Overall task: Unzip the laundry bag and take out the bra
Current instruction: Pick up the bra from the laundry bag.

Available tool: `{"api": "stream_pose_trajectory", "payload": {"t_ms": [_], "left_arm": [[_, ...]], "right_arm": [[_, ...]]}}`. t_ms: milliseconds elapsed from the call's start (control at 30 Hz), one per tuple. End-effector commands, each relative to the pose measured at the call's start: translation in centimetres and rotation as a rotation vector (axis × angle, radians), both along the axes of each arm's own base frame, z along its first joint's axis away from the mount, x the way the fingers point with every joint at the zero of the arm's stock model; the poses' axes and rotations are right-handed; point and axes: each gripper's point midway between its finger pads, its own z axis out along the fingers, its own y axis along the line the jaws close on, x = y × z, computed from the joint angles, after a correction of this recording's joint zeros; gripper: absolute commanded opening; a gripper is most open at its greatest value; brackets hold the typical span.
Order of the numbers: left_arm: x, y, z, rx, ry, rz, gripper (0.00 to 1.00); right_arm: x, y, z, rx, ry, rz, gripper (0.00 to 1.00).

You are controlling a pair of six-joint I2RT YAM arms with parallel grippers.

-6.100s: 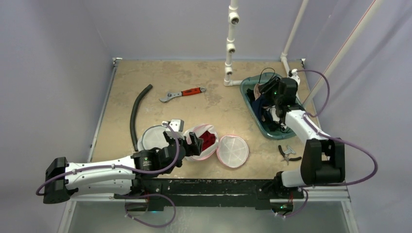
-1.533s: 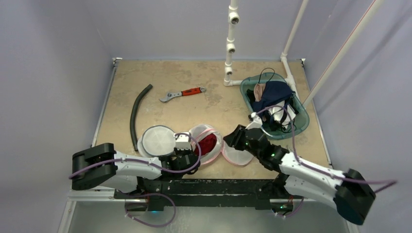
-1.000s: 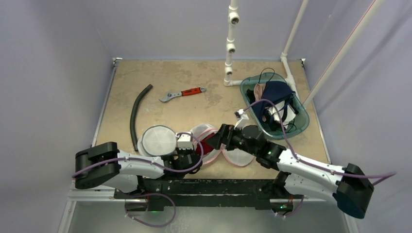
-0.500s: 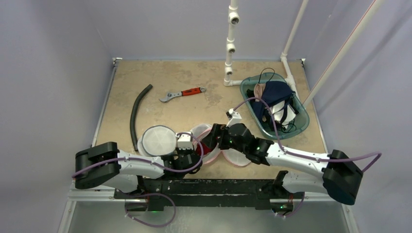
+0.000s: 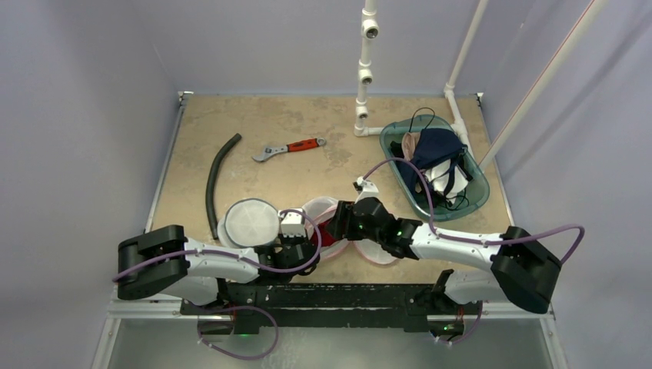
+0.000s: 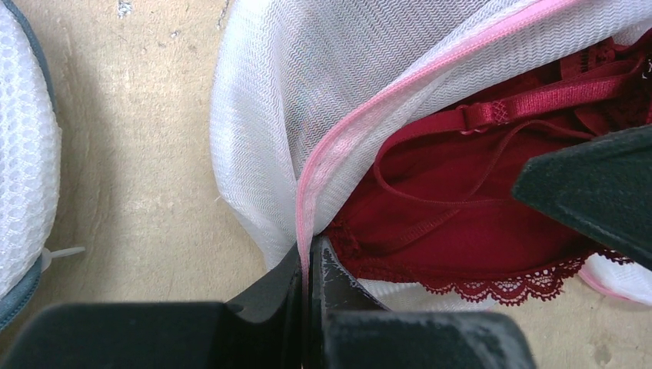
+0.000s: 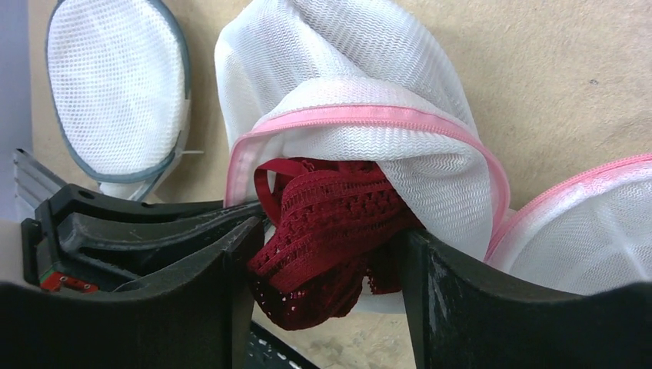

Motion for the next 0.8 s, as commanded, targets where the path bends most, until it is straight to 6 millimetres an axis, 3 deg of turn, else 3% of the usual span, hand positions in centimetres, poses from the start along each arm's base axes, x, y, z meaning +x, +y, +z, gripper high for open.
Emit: {"api": "stream_pose_trajectory", "payload": {"t_ms": [0, 167, 367, 600, 767], "left_arm": [[-0.2, -0.5, 0.4, -0.039, 0.016, -0.005, 0.00], [-0.2, -0.5, 0.5, -0.043, 0.014, -0.006, 0.00], [-0.3, -0.5, 0.6, -0.048, 0.017, -0.007, 0.00], [-0.3, -0.4, 1.1, -0.059, 0.013, -0.004, 0.00], [-0.2, 0.2, 1.5, -0.060, 0.003, 0.012, 0.00]], "right_arm": [[0.8, -0.8, -0.3, -0.053, -0.016, -0.041, 0.65], [1.1, -1.5, -1.7, -0.119, -0.013, -0.057, 0.63], [1.9, -1.8, -2.2, -0.128, -0.018, -0.080, 0.33], [2.4, -1.3, 0.5, -0.055, -0.051, -0.065, 0.00], [1.8, -1.1, 5.5, 0.077, -0.110, 0.023, 0.00]]}}
